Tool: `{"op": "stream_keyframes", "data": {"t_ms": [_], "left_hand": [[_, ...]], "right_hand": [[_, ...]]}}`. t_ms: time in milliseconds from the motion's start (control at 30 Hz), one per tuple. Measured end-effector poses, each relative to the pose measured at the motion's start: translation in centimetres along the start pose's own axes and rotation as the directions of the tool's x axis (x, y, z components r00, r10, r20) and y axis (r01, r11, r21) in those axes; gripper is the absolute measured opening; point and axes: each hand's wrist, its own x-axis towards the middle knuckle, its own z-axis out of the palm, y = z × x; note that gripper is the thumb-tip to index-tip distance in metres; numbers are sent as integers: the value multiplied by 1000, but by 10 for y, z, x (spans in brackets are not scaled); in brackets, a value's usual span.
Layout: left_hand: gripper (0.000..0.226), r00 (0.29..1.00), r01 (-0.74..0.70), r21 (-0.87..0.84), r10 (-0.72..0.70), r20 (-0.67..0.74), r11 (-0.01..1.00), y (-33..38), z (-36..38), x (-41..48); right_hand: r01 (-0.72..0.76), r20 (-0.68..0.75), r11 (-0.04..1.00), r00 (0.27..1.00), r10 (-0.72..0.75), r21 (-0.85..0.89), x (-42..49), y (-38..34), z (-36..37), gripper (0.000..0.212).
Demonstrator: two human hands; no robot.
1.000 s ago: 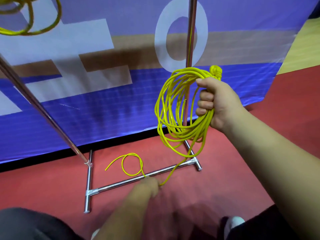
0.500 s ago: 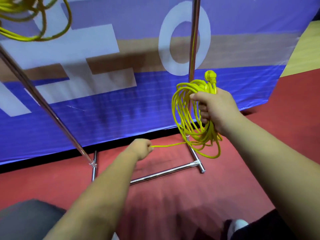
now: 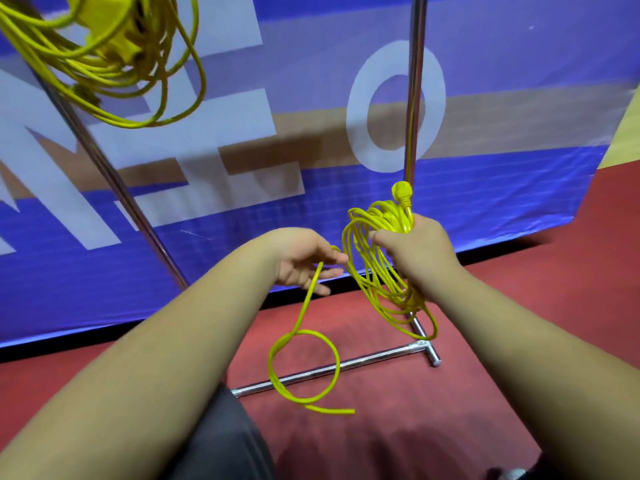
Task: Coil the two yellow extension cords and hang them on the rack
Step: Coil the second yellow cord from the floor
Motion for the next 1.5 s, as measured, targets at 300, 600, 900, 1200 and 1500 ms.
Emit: {"op": "stream_keyframes", "data": {"t_ms": [300, 600, 900, 1200, 1500], "left_hand": [[19, 987, -67, 101, 81, -139, 993, -16, -2, 4], [10, 983, -171, -527, 179, -36, 832, -8, 15, -3], [5, 977, -202, -698, 190, -97, 687, -4, 25, -4], [3, 953, -304, -746, 202, -227, 593, -4, 17, 4], [37, 955, -79, 217, 137, -263, 973, -20, 21, -11]], "right_hand": [[20, 33, 999, 999, -19, -36, -4, 9, 8, 18], [-26, 158, 997, 987, 15, 69, -20, 14, 20, 20], [-280, 348, 901, 924, 160, 331, -21, 13, 16, 20], [-470, 534, 765, 822, 196, 441, -22, 13, 19, 14], [-370, 293, 736, 926, 240, 567, -11, 14, 28, 5]]}}
